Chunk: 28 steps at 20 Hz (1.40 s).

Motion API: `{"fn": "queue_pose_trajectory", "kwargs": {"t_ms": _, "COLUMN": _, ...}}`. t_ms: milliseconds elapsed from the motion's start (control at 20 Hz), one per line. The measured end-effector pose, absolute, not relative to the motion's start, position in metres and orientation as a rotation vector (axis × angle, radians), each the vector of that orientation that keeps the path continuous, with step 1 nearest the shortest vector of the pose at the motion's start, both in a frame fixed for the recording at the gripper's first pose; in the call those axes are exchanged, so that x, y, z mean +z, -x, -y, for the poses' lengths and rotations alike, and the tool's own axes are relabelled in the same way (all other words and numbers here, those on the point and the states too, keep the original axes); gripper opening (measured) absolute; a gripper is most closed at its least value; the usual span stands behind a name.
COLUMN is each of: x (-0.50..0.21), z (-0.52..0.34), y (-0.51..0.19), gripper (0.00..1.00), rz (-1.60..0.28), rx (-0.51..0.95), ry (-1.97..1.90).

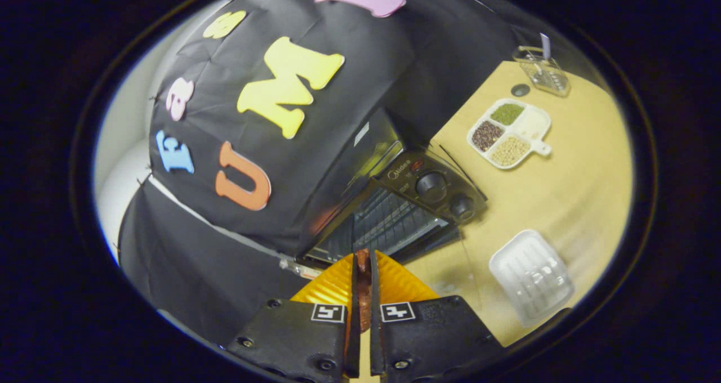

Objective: Open the toaster oven, put the food inside, and close the toaster oven door.

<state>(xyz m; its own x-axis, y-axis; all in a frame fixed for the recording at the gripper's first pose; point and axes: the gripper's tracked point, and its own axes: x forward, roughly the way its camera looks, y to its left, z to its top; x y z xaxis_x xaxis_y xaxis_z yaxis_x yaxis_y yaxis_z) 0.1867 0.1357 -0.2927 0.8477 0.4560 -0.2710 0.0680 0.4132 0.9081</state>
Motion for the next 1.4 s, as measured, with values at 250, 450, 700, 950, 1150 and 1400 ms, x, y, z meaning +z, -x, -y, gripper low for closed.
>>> {"fn": "queue_pose_trajectory", "kwargs": {"t_ms": 250, "x": -0.327, "z": -0.158, "y": -0.226, "gripper": 0.10, "rz": -0.411, "rx": 0.092, "ry": -1.334}}
{"fn": "queue_pose_trajectory", "kwargs": {"t_ms": 450, "x": -0.345, "z": -0.174, "y": -0.260, "gripper": 0.10, "rz": -0.358, "rx": -0.011, "ry": -1.412}}
{"fn": "queue_pose_trajectory", "kwargs": {"t_ms": 700, "x": -0.346, "z": -0.176, "y": -0.301, "gripper": 0.10, "rz": -0.287, "rx": -0.073, "ry": -1.376}}
{"fn": "queue_pose_trajectory", "kwargs": {"t_ms": 950, "x": -0.364, "z": -0.178, "y": -0.319, "gripper": 0.10, "rz": -0.298, "rx": -0.134, "ry": -1.289}}
{"fn": "queue_pose_trajectory", "kwargs": {"t_ms": 1150, "x": -0.372, "z": -0.178, "y": -0.320, "gripper": 0.13, "rz": -0.329, "rx": -0.141, "ry": -1.140}}
{"fn": "queue_pose_trajectory", "kwargs": {"t_ms": 1400, "x": -0.371, "z": -0.164, "y": -0.311, "gripper": 0.31, "rz": -0.351, "rx": -0.151, "ry": -0.879}}
